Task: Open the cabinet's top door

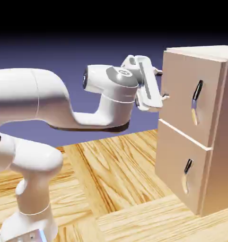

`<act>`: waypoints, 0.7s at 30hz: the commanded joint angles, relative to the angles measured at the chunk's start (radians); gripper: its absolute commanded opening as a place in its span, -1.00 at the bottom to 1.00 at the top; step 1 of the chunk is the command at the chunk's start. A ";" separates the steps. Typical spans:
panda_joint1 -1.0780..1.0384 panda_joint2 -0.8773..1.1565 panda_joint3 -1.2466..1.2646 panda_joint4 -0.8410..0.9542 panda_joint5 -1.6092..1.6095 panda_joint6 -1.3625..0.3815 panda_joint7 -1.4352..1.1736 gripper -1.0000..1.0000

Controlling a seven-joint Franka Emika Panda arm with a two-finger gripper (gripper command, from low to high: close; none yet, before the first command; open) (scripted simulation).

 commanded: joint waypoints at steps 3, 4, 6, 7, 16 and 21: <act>0.048 -0.025 -0.055 0.020 -0.131 -0.009 -0.054 1.00; 0.064 -0.033 -0.073 0.027 -0.174 -0.012 -0.073 1.00; 0.096 -0.049 -0.110 0.040 -0.261 -0.018 -0.109 1.00; 0.112 -0.057 -0.128 0.047 -0.305 -0.021 -0.127 1.00; 0.248 -0.127 -0.284 0.104 -0.677 -0.047 -0.283 1.00; 0.392 -0.097 -0.354 0.216 -0.690 -0.066 -0.281 1.00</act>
